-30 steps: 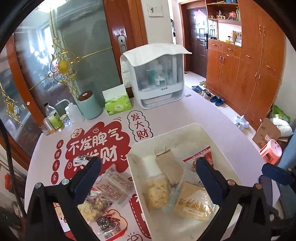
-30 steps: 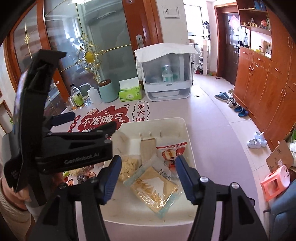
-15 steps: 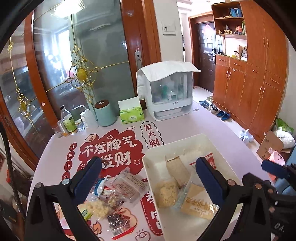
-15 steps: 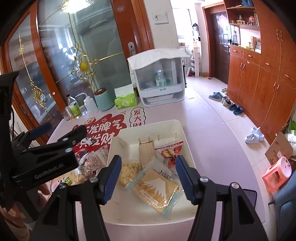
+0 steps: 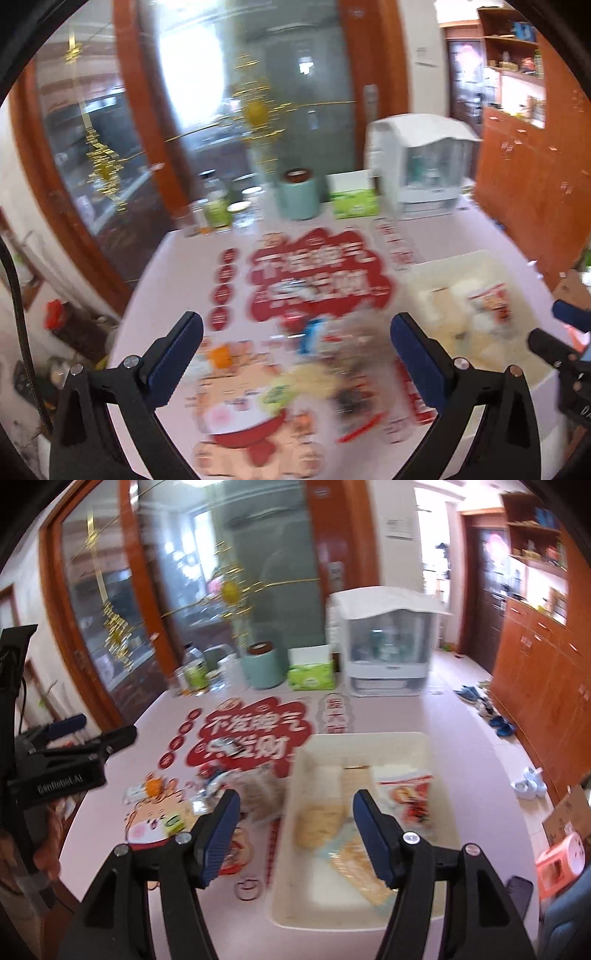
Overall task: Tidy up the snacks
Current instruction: 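Move both open tools back toward the snack pile, then grasp a rice-cracker bag with the right tool while the left tool grasps an orange-and-white bar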
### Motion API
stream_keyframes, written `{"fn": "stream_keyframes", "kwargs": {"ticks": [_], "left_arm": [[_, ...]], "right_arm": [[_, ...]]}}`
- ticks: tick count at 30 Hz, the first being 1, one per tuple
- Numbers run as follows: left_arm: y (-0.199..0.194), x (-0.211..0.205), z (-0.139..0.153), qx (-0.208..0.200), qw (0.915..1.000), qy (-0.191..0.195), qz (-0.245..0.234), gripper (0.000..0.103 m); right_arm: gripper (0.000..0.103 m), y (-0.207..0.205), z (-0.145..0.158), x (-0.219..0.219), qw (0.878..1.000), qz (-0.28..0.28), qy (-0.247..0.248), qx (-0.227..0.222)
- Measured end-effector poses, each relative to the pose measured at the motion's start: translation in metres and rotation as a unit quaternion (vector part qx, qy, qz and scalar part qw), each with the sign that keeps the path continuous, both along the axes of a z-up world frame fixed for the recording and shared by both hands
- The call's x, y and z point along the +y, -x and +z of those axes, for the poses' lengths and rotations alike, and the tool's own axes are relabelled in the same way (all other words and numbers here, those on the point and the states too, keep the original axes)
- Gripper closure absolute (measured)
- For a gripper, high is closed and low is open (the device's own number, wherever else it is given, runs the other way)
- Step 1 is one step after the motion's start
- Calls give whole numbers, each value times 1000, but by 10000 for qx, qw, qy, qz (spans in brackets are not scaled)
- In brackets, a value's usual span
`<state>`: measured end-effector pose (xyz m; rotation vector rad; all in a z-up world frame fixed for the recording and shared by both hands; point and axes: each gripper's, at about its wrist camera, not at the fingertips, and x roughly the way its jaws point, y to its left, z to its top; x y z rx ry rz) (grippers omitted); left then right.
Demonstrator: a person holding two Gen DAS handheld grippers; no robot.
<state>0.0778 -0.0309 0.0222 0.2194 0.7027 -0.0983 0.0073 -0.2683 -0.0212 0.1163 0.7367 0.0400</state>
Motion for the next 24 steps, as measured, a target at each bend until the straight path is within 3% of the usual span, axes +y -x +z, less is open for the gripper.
{"fn": "stream_keyframes", "kwargs": {"ticks": [2, 7, 12, 17, 24], "left_arm": [[-8, 35, 0, -16, 9996, -225, 191, 2], [-35, 109, -13, 134, 9969, -759, 156, 2], [-74, 158, -51, 673, 9933, -809, -469, 2], [-122, 181, -121, 1400, 9769, -1038, -1236, 2], [-168, 181, -214, 2257, 9451, -1283, -1984, 2]], "right_arm": [[39, -10, -3, 24, 9997, 207, 78, 78], [39, -49, -27, 93, 9946, 894, 1, 532], [39, -95, -71, 150, 9857, 1370, 290, 942], [39, -137, -126, 181, 9746, 1609, 482, 1483], [39, -174, -190, 196, 9608, 1646, 393, 2196]]}}
